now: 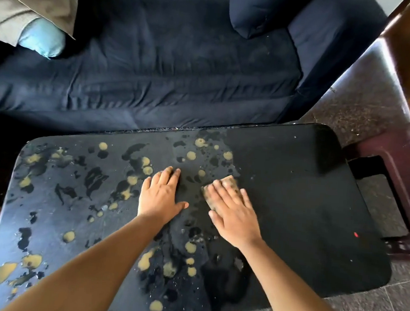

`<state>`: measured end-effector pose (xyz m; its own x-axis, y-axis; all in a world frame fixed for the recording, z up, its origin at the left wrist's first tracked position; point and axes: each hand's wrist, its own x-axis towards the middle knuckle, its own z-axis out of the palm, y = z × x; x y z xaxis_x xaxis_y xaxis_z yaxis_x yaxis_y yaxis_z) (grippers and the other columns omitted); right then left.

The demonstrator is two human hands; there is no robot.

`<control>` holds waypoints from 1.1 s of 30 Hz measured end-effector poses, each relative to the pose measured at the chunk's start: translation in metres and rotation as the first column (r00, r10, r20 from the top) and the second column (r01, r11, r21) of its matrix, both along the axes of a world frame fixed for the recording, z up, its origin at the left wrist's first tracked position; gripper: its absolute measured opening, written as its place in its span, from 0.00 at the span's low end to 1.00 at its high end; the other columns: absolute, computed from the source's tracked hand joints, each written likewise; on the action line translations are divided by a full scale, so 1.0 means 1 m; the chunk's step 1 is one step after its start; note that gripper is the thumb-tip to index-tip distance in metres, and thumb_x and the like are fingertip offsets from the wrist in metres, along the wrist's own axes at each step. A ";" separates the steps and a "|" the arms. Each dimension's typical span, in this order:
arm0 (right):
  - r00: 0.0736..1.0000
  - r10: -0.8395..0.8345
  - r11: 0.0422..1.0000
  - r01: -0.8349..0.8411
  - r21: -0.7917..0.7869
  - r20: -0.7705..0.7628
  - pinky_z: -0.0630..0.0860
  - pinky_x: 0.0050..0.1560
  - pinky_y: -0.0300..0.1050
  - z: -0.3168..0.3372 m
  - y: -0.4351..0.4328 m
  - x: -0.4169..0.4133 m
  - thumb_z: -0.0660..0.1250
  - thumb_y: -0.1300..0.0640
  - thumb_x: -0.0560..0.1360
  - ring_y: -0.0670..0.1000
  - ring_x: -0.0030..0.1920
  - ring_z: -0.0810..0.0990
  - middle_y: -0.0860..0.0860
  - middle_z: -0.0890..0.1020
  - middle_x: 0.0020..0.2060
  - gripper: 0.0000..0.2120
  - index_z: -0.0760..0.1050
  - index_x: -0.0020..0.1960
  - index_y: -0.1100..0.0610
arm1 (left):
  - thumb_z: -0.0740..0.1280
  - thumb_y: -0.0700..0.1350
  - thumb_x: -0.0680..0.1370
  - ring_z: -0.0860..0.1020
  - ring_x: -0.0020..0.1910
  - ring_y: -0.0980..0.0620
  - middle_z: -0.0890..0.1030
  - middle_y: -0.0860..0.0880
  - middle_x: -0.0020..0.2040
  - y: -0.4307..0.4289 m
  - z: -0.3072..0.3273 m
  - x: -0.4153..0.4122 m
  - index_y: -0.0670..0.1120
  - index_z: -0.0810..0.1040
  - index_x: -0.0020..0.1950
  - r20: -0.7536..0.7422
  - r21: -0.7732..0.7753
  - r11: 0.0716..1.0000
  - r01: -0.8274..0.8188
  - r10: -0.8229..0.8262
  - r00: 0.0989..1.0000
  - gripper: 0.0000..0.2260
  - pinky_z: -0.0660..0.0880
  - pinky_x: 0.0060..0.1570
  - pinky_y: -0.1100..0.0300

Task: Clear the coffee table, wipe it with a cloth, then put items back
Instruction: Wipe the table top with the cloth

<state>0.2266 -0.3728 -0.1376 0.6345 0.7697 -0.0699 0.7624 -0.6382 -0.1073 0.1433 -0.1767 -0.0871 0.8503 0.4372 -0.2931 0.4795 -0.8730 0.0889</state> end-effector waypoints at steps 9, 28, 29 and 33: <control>0.999 -0.007 0.999 0.009 0.040 -0.033 0.62 0.71 0.59 -0.001 0.031 0.003 0.51 0.42 0.78 0.51 0.76 0.55 0.49 0.57 0.76 0.30 0.55 0.77 0.51 | 0.69 0.73 0.62 0.39 0.77 0.48 0.37 0.48 0.78 0.026 -0.004 0.028 0.47 0.34 0.77 -0.185 -0.137 0.987 -0.082 0.056 0.981 0.61 0.40 0.75 0.51; 0.905 -0.425 0.905 0.425 0.000 -0.026 0.55 0.71 0.62 -0.001 0.055 0.053 0.47 0.40 0.76 0.57 0.76 0.54 0.54 0.58 0.76 0.30 0.55 0.77 0.49 | 0.72 0.72 0.59 0.34 0.76 0.46 0.30 0.46 0.76 0.030 -0.002 0.043 0.46 0.28 0.75 -0.330 -0.103 0.989 -0.105 0.065 0.942 0.66 0.39 0.75 0.47; 0.897 -0.439 0.898 0.440 0.012 -0.053 0.55 0.71 0.62 0.001 0.067 0.050 0.47 0.40 0.76 0.58 0.76 0.55 0.55 0.58 0.76 0.31 0.55 0.77 0.50 | 0.72 0.72 0.59 0.33 0.76 0.46 0.30 0.46 0.76 0.030 -0.003 0.044 0.46 0.28 0.75 -0.336 -0.102 0.989 -0.105 0.065 0.940 0.66 0.39 0.75 0.47; 0.997 0.012 1.000 -0.010 0.017 -0.070 0.58 0.72 0.60 -0.001 0.069 0.043 0.49 0.41 0.77 0.54 0.77 0.51 0.51 0.56 0.76 0.30 0.51 0.77 0.48 | 0.72 0.72 0.58 0.33 0.75 0.46 0.29 0.46 0.76 0.030 -0.003 0.044 0.46 0.27 0.74 -0.349 -0.110 0.987 -0.115 0.070 0.934 0.67 0.39 0.75 0.47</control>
